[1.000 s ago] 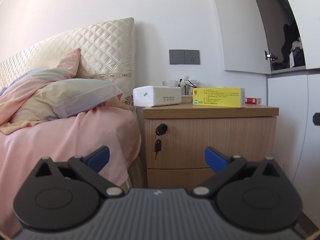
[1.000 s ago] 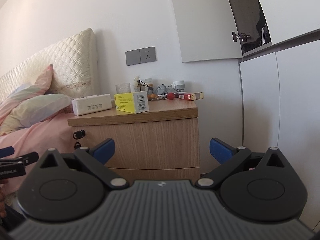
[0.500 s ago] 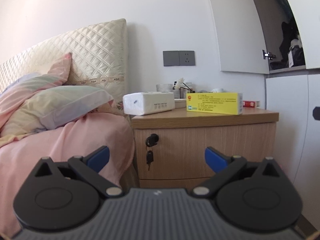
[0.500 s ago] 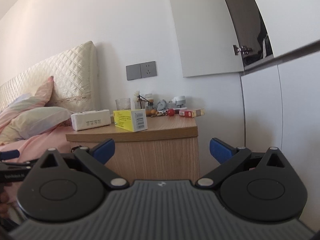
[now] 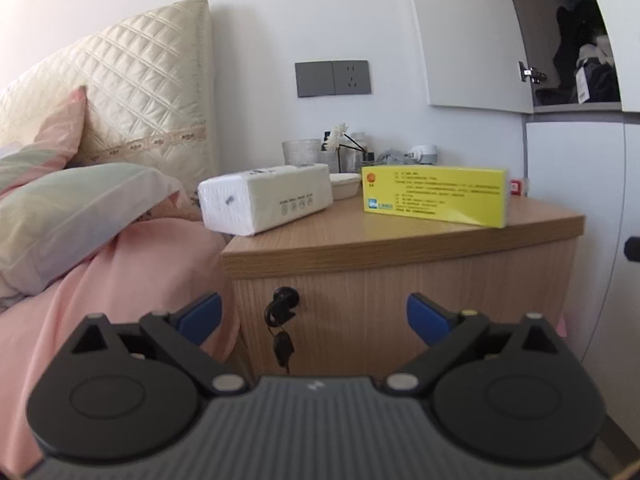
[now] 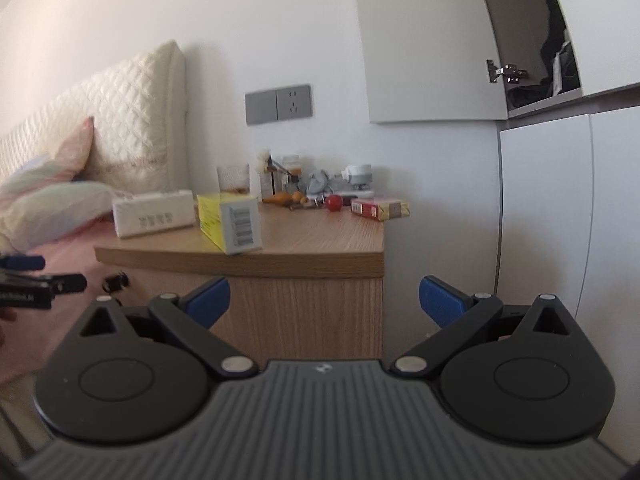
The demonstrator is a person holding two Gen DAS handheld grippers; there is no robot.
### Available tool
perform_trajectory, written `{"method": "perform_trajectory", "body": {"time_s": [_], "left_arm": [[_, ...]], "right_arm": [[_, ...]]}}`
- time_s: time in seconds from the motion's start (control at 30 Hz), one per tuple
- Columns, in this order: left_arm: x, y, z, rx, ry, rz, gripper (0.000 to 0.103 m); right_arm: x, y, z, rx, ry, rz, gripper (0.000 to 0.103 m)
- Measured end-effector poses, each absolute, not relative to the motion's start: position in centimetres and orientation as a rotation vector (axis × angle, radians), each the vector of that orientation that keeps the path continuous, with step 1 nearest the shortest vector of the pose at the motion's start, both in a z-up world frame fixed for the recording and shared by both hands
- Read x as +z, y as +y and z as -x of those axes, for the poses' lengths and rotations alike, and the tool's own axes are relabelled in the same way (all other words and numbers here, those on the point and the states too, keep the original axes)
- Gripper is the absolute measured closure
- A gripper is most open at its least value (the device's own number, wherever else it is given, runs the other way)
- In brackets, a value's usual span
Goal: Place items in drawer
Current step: 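Grasp the black drawer knob with the left tool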
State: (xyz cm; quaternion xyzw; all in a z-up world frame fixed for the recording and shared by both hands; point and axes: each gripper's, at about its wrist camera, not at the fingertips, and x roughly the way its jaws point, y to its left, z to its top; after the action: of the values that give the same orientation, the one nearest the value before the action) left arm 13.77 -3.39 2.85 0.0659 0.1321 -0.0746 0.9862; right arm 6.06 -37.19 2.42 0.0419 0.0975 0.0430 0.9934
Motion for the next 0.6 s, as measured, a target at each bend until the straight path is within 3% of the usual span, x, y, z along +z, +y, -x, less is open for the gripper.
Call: {"method": "perform_trajectory", "body": {"time_s": [0.6], "left_arm": [[-2.4, 0.6, -23.9, -0.151, 0.309, -0.159, 0.002]], "right_arm": [[-3.0, -39.7, -15.7, 0.261, 0.200, -0.119, 0.000]]}}
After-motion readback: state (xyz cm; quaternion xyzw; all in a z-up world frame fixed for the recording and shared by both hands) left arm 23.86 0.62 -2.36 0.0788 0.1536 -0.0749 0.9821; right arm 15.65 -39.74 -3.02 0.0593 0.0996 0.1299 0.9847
